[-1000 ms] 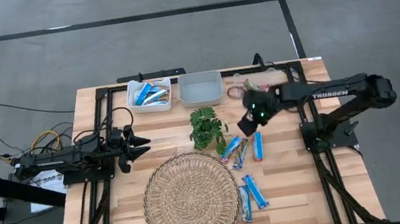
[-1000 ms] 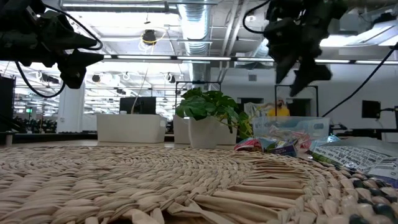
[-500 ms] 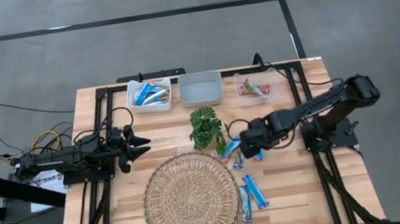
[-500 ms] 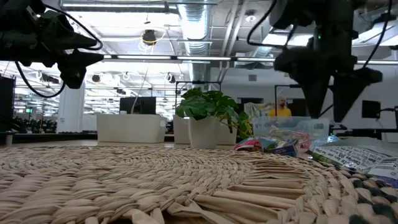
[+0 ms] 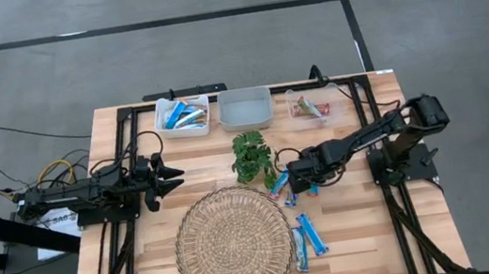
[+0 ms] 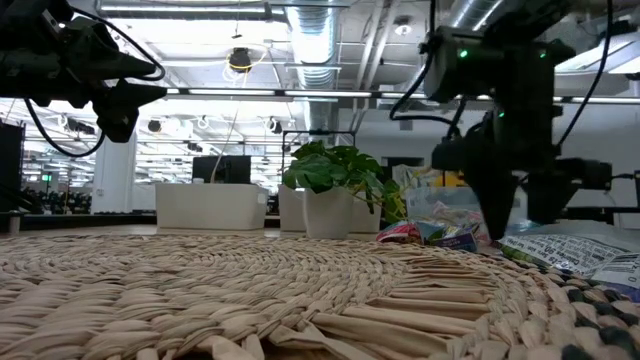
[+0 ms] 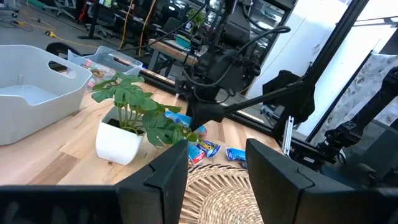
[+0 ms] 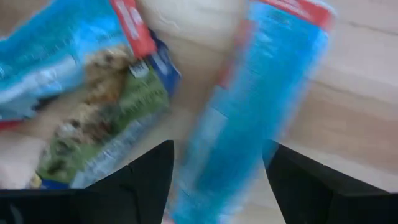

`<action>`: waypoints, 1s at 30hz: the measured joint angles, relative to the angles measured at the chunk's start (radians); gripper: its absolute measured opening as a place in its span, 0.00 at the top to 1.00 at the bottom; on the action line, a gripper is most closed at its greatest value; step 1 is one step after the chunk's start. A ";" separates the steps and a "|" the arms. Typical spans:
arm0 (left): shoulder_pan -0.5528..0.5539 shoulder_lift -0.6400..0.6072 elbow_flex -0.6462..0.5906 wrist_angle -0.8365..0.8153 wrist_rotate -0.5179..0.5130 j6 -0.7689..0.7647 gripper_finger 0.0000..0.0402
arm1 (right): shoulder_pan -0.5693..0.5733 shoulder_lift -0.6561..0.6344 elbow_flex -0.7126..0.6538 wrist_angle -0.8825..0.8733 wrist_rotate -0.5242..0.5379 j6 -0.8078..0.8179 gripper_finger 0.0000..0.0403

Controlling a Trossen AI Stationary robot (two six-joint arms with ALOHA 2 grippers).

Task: Pick and place Granola Bars by type
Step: Put the red granola bar into the transparent bin

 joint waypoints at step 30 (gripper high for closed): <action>0.000 0.000 0.000 0.000 0.000 0.000 0.62 | -0.035 -0.116 0.009 0.059 0.031 -0.166 0.92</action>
